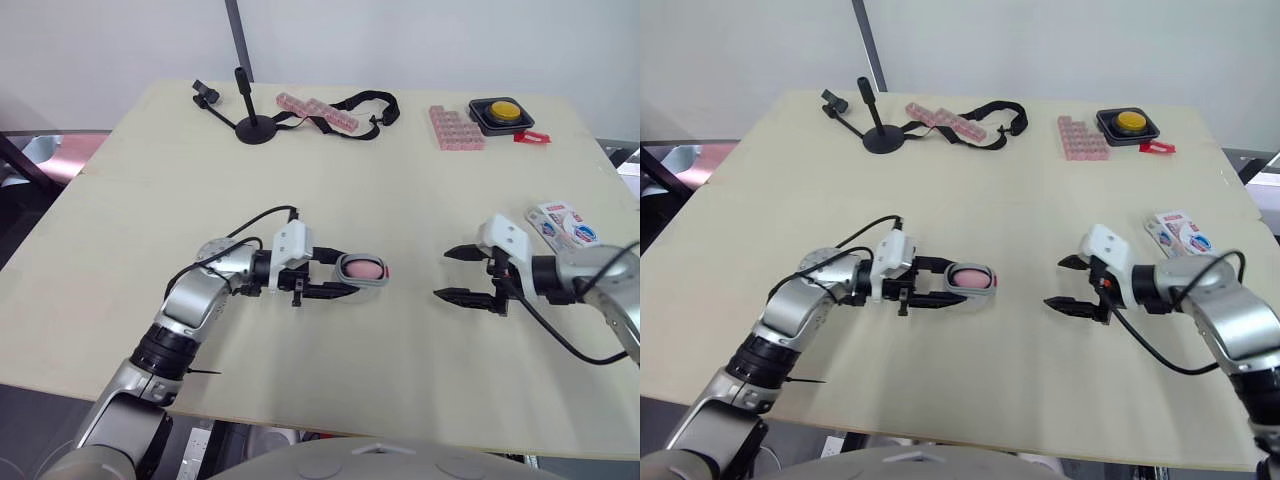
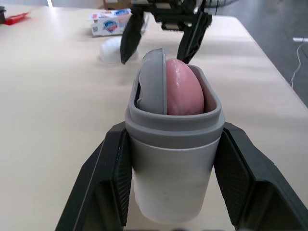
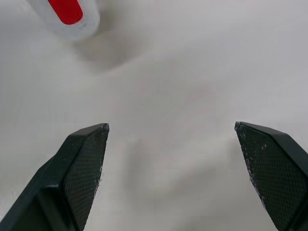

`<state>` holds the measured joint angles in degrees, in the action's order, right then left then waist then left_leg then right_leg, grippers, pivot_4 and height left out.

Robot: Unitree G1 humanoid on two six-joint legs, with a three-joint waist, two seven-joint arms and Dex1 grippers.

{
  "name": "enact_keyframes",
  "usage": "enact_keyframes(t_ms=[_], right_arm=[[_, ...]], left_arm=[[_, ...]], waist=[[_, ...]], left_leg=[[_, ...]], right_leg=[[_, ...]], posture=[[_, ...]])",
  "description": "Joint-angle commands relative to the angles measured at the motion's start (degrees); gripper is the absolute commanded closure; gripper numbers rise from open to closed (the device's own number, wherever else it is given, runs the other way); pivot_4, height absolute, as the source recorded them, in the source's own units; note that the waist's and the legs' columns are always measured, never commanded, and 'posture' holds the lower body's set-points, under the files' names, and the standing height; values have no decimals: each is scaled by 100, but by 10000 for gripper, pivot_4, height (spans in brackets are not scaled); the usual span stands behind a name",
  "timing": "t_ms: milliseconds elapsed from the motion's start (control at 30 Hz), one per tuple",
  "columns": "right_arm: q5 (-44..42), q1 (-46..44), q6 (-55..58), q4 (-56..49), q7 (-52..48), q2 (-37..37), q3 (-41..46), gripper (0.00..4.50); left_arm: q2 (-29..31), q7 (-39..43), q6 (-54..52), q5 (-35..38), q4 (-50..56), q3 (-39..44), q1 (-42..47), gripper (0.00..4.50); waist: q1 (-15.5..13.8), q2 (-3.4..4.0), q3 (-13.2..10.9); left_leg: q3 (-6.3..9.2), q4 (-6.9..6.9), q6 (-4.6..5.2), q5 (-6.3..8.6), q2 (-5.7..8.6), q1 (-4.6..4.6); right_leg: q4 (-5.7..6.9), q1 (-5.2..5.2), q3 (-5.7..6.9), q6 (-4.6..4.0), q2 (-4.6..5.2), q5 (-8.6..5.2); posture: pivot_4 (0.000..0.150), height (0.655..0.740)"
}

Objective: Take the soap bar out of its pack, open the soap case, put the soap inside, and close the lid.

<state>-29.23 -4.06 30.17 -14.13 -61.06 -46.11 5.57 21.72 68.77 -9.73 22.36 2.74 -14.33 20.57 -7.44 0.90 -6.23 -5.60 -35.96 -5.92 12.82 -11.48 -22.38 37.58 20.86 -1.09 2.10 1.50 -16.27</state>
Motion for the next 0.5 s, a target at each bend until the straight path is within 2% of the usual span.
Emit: enact_keyframes(t_ms=[33,233,500], right_arm=[[-411,407,-676,9,-117,369,719,359],[-753,1444,-1942,433,-432,1216,1714,359],[-457,2485,-3296,1715,-475,1350,2719,359]], left_arm=[[-33,12,166,259,97,252,-153,26101],[-29,39,393,173,-23,328,-392,26101],[76,136,294,282,19,347,-547,26101]], waist=[[4,0,1],[21,-1,2],[142,3,4]], left_leg=[[0,-3,1,0,0,0],[2,-14,16,8,2,-7],[6,-28,28,14,8,-11]], right_leg=[[2,1,-1,0,0,0],[-8,4,8,0,11,0],[-17,1,13,0,20,0]], posture=[[1500,7400],[1500,7400],[1500,7400]])
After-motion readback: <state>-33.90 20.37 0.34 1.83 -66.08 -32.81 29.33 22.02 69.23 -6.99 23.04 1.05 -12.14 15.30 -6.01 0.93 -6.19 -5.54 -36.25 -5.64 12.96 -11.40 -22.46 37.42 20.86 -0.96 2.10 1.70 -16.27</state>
